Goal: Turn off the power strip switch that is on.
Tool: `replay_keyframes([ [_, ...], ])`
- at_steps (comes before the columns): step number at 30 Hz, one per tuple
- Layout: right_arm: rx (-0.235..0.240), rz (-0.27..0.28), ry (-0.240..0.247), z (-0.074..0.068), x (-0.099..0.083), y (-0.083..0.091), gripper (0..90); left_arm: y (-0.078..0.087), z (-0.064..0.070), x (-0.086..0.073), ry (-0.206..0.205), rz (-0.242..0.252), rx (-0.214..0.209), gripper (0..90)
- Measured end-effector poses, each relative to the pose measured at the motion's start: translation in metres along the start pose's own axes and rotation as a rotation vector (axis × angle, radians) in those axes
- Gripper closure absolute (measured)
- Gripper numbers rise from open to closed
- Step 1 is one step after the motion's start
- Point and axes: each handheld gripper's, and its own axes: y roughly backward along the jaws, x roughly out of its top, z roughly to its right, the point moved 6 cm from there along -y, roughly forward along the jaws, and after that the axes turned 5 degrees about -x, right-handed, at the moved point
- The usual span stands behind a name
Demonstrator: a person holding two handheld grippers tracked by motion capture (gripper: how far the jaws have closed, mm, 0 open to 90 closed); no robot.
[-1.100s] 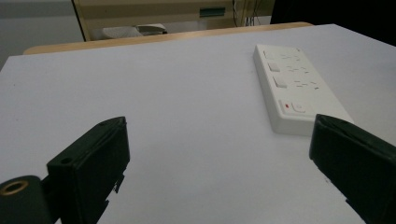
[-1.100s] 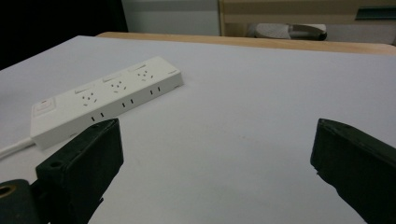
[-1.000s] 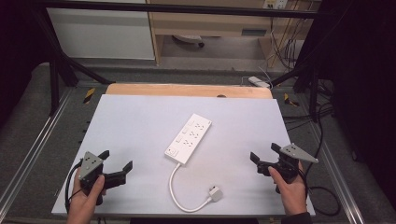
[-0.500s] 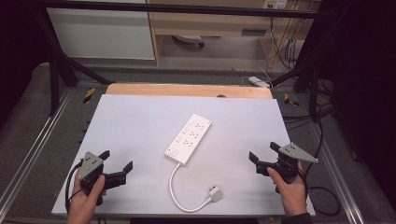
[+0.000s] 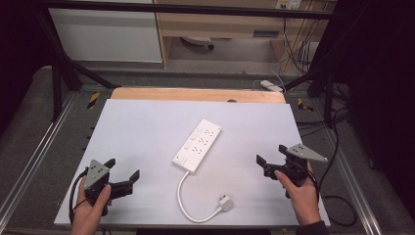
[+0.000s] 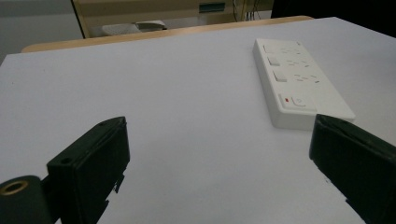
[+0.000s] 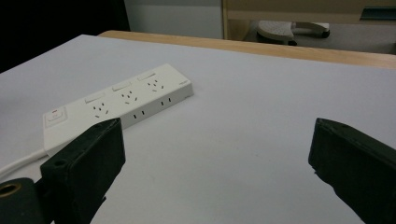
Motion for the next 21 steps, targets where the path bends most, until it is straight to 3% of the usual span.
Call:
replay_keyframes([
  [21, 0.050, 0.012, 0.016, -0.011, 0.042, -0.024, 4.8, -0.001, 0.001, -0.001, -0.001, -0.007, -0.003, 5.2],
])
